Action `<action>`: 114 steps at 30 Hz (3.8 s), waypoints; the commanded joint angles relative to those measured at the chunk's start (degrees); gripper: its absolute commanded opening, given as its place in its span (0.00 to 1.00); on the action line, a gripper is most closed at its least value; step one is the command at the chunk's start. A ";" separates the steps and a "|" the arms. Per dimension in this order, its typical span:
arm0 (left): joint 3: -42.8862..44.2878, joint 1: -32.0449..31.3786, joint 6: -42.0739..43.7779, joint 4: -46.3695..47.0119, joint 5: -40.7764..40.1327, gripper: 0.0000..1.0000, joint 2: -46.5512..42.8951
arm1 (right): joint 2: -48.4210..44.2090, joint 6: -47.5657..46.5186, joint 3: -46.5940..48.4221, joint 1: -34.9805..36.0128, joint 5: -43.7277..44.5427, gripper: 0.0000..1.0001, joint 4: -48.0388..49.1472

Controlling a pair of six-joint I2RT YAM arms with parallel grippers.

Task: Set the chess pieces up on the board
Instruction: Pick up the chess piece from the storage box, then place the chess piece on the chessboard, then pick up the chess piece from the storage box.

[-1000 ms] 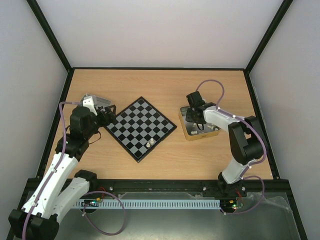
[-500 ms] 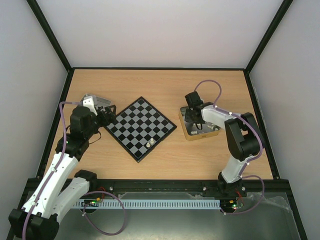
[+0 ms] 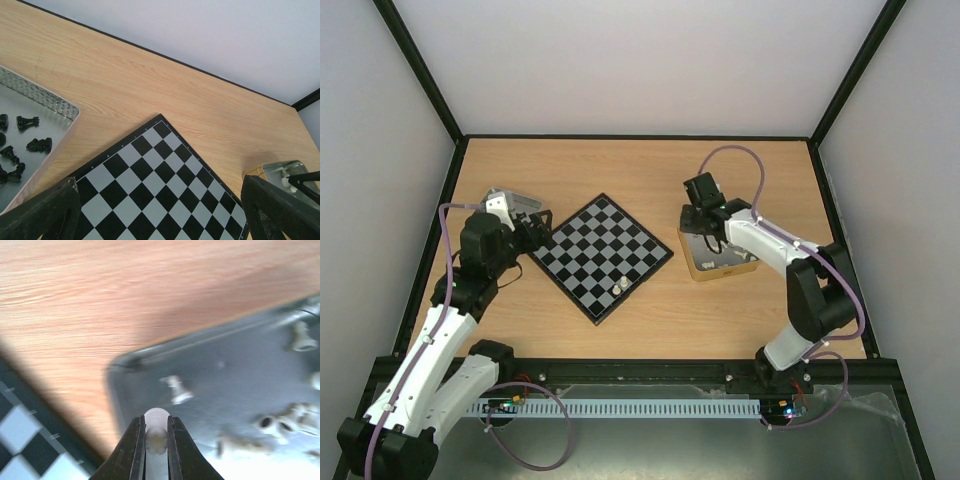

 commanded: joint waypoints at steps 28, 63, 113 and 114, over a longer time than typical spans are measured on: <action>-1.23 -0.05 -0.12 0.88 -0.44 0.89 -0.33 | 8.97 -2.04 5.08 15.00 -3.74 0.11 -4.92; -1.06 -0.04 -0.01 0.38 -1.05 0.89 -0.32 | 8.37 -0.14 5.04 15.03 -2.06 0.28 -1.39; -1.14 -0.03 -0.11 0.27 -0.88 0.89 -0.59 | 6.54 10.55 -7.09 -12.44 14.51 0.20 9.42; -1.14 -0.03 -0.05 0.24 -0.88 0.89 -0.64 | 6.95 10.14 -6.98 -12.52 14.25 0.20 9.79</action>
